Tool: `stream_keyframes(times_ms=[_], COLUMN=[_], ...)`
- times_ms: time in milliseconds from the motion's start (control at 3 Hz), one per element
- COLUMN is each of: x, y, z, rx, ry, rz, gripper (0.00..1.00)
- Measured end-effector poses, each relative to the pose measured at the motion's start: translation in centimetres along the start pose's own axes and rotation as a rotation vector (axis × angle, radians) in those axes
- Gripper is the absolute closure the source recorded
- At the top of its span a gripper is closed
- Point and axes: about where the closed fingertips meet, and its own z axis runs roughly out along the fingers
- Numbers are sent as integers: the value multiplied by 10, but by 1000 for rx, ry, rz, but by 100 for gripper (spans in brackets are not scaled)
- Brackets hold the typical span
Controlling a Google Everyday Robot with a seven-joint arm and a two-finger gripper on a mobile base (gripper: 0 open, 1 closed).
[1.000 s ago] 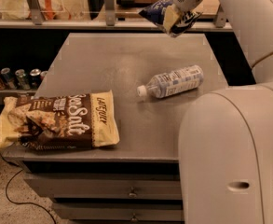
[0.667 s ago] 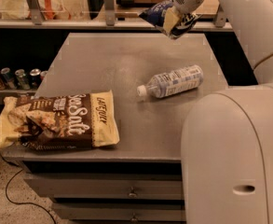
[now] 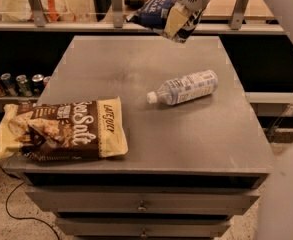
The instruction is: Move blue chip bag near brown chip bag
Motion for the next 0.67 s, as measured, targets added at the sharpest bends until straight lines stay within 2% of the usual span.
stream_keyframes(times_ms=[333,667], x=[-15,-18], y=[63,71], z=[-20,-17], rx=[-84,-96], ry=[-40,-38], rz=[-168,-191], gripper=[100,100])
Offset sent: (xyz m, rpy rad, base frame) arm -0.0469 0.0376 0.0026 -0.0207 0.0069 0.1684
